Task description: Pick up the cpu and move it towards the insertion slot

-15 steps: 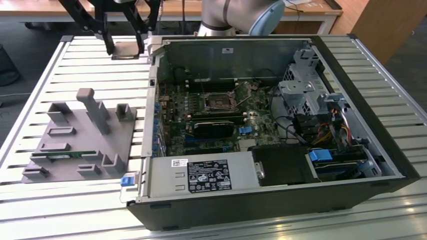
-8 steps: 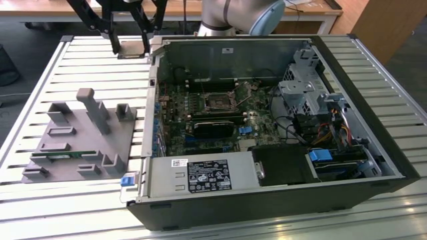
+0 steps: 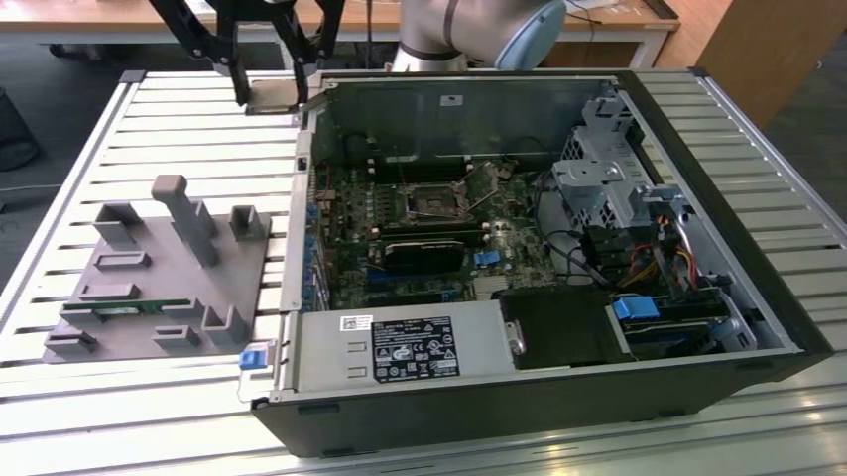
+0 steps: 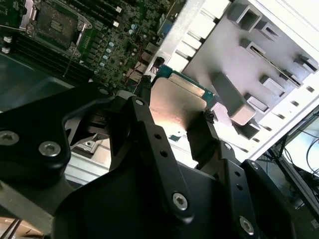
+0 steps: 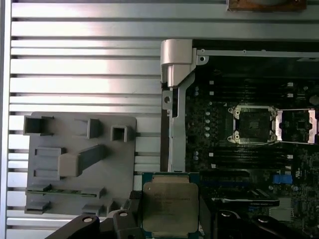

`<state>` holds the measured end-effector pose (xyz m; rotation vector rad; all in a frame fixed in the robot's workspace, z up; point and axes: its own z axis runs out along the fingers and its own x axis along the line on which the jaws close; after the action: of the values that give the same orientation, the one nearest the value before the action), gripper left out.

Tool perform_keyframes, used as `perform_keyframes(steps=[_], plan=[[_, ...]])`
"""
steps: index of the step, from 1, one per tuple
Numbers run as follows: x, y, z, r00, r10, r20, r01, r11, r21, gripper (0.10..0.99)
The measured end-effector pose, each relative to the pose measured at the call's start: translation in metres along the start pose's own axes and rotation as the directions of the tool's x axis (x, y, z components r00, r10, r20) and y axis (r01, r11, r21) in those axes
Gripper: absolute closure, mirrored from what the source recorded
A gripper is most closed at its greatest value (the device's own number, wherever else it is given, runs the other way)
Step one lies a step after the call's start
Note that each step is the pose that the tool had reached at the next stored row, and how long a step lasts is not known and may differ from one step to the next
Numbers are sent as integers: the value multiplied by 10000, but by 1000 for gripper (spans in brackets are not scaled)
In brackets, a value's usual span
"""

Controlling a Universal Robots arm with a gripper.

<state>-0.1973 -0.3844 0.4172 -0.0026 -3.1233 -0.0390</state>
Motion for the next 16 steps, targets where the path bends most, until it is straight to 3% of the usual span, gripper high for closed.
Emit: perform_keyframes(steps=[16], plan=[[-198, 59, -2, 10000, 0, 0, 0, 10000, 0, 545]])
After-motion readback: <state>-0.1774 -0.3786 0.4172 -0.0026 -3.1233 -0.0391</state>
